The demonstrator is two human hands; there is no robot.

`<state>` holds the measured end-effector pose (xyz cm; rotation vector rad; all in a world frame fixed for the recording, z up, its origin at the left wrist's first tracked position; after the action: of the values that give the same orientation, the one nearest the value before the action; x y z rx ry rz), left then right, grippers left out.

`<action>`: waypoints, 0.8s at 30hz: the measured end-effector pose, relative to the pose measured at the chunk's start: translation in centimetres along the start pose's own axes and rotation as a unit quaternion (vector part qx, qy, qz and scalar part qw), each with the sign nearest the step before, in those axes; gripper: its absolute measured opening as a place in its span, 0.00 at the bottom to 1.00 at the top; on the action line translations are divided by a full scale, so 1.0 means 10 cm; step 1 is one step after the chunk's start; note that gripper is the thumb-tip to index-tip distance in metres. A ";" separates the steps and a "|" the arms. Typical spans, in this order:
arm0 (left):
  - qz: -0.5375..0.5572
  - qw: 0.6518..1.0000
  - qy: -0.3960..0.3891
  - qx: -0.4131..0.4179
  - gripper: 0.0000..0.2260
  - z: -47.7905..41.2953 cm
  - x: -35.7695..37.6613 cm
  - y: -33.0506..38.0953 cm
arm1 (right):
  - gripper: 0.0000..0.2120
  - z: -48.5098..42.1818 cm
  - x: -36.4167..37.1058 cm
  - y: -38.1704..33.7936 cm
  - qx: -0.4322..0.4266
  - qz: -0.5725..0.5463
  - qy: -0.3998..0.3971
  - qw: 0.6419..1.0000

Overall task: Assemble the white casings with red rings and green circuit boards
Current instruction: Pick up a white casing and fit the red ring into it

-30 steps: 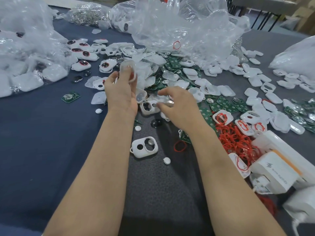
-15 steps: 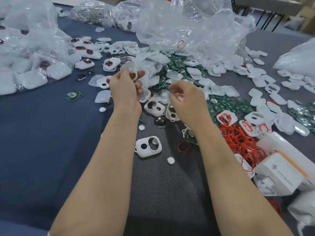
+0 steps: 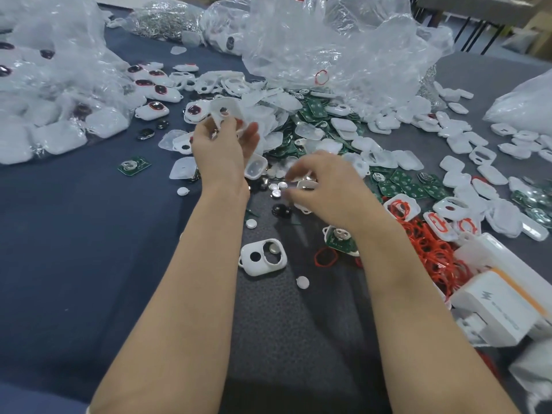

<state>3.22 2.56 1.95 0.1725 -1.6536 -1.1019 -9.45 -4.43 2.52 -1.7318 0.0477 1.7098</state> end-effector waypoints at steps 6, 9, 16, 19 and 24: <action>-0.095 0.985 -0.111 -0.091 0.05 0.03 0.07 -0.11 | 0.10 0.00 0.10 -0.14 0.011 0.088 -0.078 0.993; -0.170 0.972 -0.134 -0.094 0.06 0.06 0.10 -0.17 | 0.06 0.01 0.05 -0.06 0.012 -0.002 0.006 1.000; -0.229 0.959 -0.141 -0.091 0.08 0.07 0.12 -0.22 | 0.11 0.01 0.14 -0.09 0.000 0.099 -0.065 0.993; -0.217 0.965 -0.121 -0.079 0.07 0.06 0.12 -0.21 | 0.06 0.01 0.14 -0.09 0.016 0.074 -0.064 0.995; -0.169 0.979 -0.094 -0.066 0.08 0.02 0.08 -0.19 | 0.04 0.02 0.07 -0.02 0.015 -0.030 -0.014 0.999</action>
<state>1.99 1.08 1.16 0.2784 -1.7524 -1.5202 -9.48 -3.88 2.03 -1.6712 0.0103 1.6809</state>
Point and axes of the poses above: each hand's wrist, its own z-axis away from the middle knuckle, its own x-axis out of the palm, y = z × x, the point moved 1 cm from there along -z, towards the middle knuckle, and after that the axes turned 14 degrees about -y, right-handed, at the moved point
